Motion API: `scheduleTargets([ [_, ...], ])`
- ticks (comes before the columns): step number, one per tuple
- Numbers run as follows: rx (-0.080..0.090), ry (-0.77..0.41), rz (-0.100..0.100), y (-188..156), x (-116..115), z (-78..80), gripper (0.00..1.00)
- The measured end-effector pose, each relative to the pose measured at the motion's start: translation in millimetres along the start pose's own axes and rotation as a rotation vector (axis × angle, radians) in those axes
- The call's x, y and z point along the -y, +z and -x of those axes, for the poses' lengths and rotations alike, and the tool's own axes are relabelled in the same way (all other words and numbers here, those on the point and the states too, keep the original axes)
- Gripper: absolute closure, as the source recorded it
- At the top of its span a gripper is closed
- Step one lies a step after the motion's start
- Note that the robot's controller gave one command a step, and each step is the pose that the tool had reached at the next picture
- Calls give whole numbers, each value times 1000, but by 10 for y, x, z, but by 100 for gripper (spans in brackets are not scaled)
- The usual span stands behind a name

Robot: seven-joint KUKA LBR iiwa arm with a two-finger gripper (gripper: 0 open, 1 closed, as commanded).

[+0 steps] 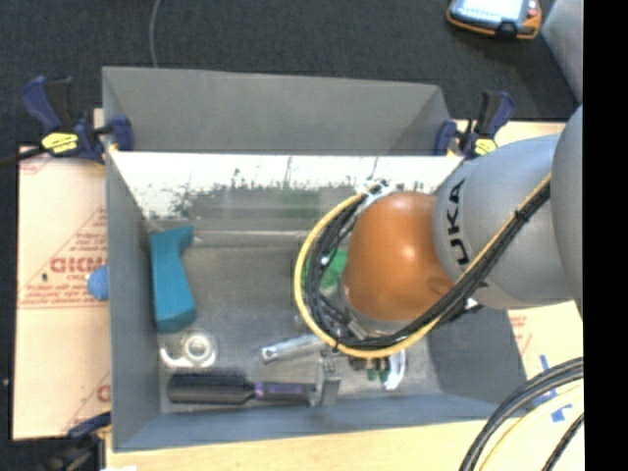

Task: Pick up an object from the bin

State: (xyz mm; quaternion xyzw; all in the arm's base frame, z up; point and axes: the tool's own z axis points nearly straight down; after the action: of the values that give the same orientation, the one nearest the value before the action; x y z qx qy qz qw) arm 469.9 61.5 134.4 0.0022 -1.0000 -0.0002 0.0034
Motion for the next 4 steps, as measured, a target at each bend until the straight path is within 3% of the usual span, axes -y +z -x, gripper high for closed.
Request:
scheduleTargets([
  [1,8,5,1,-40,2,20,0],
  [2,11,-37,0,637,429,518,0],
  [3,23,-31,3,634,431,599,0],
  [4,13,-30,2,632,436,544,0],
])
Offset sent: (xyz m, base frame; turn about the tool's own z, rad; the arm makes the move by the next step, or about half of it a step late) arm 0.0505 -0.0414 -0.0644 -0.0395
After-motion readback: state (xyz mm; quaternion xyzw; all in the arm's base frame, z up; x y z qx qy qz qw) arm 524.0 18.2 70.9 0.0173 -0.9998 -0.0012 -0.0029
